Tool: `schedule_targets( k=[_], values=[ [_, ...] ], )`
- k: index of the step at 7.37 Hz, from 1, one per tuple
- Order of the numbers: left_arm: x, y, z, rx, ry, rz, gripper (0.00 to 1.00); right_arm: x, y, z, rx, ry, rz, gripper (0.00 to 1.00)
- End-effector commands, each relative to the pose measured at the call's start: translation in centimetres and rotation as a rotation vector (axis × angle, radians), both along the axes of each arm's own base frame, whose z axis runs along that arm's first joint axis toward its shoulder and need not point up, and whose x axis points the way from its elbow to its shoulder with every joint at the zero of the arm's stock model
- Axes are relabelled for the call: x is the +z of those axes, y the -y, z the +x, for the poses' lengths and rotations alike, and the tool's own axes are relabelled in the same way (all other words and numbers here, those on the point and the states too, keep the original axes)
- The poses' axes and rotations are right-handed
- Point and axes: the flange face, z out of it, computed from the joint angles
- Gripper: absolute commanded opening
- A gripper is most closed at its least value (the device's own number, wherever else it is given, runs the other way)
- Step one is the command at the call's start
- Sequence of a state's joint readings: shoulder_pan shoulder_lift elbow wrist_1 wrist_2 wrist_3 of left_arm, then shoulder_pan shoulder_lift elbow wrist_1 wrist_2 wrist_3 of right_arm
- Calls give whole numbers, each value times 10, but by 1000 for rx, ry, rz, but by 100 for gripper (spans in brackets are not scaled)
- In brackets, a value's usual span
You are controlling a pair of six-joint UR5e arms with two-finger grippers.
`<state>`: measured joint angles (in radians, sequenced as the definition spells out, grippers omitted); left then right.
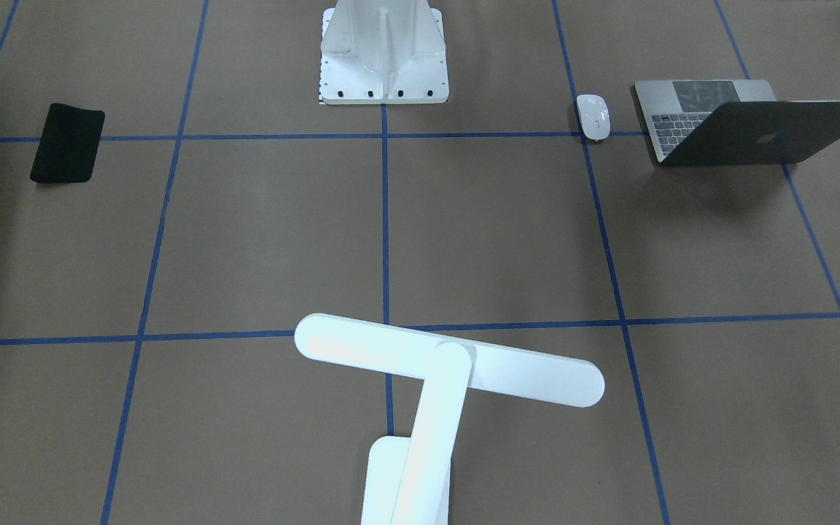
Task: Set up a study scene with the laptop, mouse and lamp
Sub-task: 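Move the left gripper toward the silver laptop near the table edge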
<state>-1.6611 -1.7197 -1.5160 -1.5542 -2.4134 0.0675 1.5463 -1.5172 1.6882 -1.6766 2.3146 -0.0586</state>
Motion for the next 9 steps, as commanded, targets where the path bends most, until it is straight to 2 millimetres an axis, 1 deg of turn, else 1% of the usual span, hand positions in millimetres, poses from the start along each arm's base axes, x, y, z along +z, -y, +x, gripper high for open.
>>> schedule_targets(
  k=[1, 2, 3, 4, 5, 6, 7, 8, 9],
  values=[
    [5, -16, 3, 3, -3, -7, 100, -5, 1, 0, -1, 0, 15, 100],
    [0, -44, 7, -16, -8, -24, 100, -5, -5, 1, -14, -8, 39, 100],
    [-18, -72, 9, -97, -21, -120, 100, 0, -4, 1, -5, -13, 28, 100],
    [-43, -90, 12, -210, -41, -242, 100, 5, -5, 2, 2, -23, -2, 100],
    [-48, -98, 19, -276, -51, -332, 100, 8, -8, -2, -5, -20, -46, 100],
    [-43, -103, 27, -340, -60, -436, 100, 14, -17, -2, -5, -9, -69, 100],
    [-28, -121, 34, -400, -70, -544, 100, 19, -34, -5, -4, 51, -86, 100],
    [-14, -143, 37, -442, -92, -638, 100, 20, -58, -5, -5, 59, -86, 100],
    [-4, -167, 41, -489, -147, -763, 100, 18, -70, -5, -2, 68, -89, 100]
  ],
)
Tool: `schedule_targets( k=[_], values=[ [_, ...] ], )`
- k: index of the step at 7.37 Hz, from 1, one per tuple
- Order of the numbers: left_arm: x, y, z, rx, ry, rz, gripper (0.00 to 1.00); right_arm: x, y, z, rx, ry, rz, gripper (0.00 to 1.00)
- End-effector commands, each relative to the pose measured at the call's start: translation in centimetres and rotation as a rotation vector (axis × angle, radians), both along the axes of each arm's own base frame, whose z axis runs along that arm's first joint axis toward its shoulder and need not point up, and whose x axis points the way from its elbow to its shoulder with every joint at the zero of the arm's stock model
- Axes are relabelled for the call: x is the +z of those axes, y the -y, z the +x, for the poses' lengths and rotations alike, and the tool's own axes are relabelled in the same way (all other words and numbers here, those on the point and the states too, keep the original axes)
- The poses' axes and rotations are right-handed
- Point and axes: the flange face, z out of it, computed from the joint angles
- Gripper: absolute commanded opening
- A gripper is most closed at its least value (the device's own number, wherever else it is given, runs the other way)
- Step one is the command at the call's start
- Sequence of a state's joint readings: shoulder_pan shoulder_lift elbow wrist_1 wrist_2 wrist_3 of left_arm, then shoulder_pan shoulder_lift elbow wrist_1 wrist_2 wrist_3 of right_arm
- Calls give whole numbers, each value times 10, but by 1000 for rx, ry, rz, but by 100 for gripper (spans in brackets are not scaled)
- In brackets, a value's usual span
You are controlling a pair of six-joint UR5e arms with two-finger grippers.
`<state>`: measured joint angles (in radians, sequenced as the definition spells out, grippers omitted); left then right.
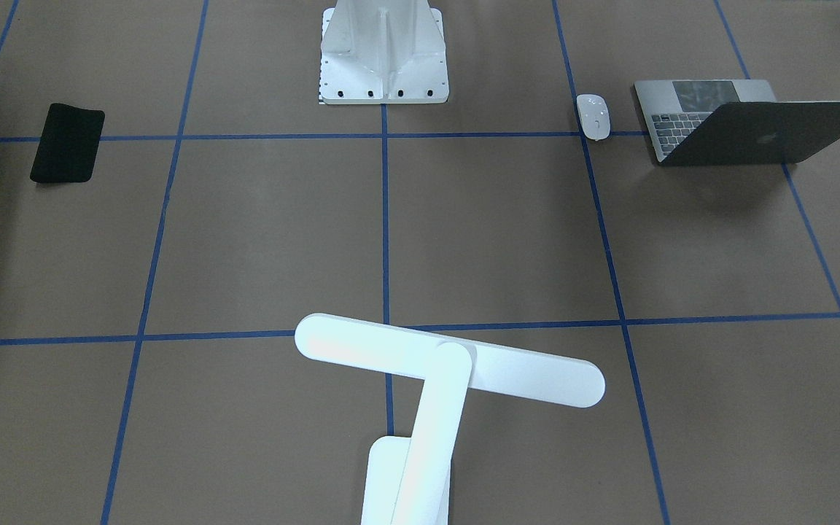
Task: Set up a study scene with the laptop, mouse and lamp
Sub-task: 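Move the left gripper toward the silver laptop near the table edge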
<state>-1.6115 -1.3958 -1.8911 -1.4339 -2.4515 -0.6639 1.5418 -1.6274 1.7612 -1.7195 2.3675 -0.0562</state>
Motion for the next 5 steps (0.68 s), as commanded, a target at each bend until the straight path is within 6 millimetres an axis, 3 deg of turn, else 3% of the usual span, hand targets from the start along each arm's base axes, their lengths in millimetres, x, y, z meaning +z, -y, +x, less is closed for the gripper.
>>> schedule_targets(
  k=[1, 3, 5],
  values=[
    [10, -46, 7, -142, -71, -232, 100, 0, -21, -1, 3, 33, -10, 100],
    [22, -88, 9, -203, -70, -353, 100, -6, -21, -1, 2, 32, 4, 100],
    [18, -89, 19, -263, -142, -474, 100, -12, -21, -2, 1, 34, 16, 100]
  ],
)
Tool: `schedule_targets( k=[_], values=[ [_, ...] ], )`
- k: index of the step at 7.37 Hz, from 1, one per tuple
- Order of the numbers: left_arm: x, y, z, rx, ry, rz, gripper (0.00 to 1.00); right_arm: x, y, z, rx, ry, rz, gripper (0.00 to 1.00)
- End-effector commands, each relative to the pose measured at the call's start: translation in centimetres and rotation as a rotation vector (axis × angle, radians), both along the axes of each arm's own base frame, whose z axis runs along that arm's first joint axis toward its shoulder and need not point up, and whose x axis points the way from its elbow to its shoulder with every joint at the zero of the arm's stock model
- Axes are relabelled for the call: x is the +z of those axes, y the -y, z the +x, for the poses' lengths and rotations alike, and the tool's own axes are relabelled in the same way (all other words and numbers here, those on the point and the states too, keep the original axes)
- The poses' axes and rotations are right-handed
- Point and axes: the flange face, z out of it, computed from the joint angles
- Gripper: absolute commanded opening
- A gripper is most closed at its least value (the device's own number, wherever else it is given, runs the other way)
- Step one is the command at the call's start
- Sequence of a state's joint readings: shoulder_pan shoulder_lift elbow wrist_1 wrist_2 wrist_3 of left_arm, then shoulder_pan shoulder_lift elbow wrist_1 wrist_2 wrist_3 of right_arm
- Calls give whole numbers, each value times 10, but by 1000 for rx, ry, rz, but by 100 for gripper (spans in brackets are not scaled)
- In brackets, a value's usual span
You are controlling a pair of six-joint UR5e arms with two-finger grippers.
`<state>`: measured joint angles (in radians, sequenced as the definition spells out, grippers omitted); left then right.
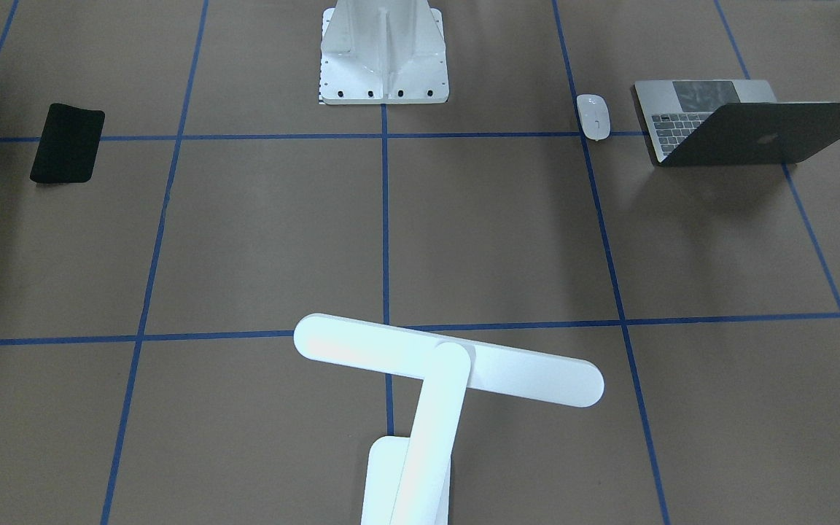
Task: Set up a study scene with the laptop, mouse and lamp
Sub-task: 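Move the left gripper toward the silver laptop near the table edge, then grasp the silver laptop with the left gripper and lift it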
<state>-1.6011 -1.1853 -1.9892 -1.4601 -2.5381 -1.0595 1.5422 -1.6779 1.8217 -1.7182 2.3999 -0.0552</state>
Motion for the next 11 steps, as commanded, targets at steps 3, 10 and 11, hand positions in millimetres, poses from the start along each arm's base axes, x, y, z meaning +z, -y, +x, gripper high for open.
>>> schedule_targets(
  k=[3, 10, 11],
  values=[
    [-18, 13, 65, -7, -87, -105, 99, -7, 0, 0, 0, 3, 15, 100],
    [6, 25, 106, -52, -59, -165, 0, -12, -1, 0, 1, 4, 23, 100],
    [3, 29, 107, -50, -63, -154, 0, -11, -1, 0, 0, 4, 23, 100]
  ],
)
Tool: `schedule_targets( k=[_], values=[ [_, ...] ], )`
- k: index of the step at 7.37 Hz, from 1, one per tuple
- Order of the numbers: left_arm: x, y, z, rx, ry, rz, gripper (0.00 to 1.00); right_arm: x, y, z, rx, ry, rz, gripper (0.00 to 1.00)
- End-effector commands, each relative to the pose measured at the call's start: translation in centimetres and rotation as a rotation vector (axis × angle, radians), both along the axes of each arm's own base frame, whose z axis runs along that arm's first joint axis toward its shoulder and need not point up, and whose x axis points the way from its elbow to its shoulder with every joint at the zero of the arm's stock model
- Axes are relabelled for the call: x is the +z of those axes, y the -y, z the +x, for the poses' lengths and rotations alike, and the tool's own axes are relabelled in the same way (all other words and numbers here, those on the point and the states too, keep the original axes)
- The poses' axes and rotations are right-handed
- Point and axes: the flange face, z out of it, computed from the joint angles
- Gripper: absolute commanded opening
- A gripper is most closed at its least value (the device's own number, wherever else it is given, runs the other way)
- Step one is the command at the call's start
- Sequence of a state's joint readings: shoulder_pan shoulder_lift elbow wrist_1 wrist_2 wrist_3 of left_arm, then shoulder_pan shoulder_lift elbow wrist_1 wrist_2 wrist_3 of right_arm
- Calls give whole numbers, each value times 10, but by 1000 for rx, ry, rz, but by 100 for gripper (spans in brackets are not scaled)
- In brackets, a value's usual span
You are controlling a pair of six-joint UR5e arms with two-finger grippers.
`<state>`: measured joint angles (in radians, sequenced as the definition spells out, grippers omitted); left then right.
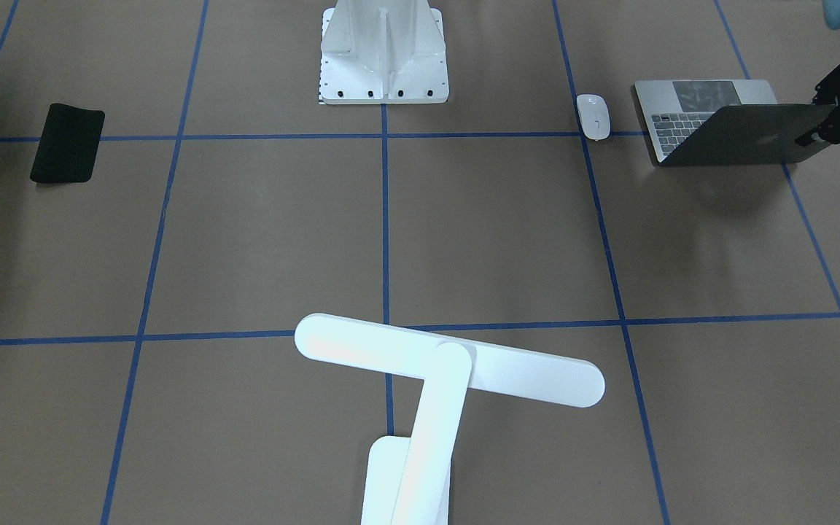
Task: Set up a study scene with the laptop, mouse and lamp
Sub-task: 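Grasp the silver laptop with the left gripper and lift it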
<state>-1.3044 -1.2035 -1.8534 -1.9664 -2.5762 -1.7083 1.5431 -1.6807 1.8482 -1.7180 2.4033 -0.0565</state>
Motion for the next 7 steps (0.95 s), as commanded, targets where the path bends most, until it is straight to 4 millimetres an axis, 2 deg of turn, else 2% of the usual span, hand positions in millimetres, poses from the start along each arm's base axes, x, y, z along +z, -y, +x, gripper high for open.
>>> schedule_targets(
  k=[1, 3, 5, 6, 7],
  values=[
    [-6, 4, 2, 22, -34, 29, 0, 0, 0, 0, 0, 0, 0, 100],
    [-20, 5, 7, 62, -121, 43, 0, -1, 0, 0, 1, 0, 0, 100],
    [-39, 16, 14, 90, -209, 45, 0, -4, 1, 0, 1, -1, 3, 100],
    [-57, 38, 20, 85, -218, 48, 0, -3, 1, 0, 1, -1, 0, 100],
    [-85, 71, 25, 75, -218, 40, 0, -3, 1, 0, 1, -1, -1, 100]
  ],
)
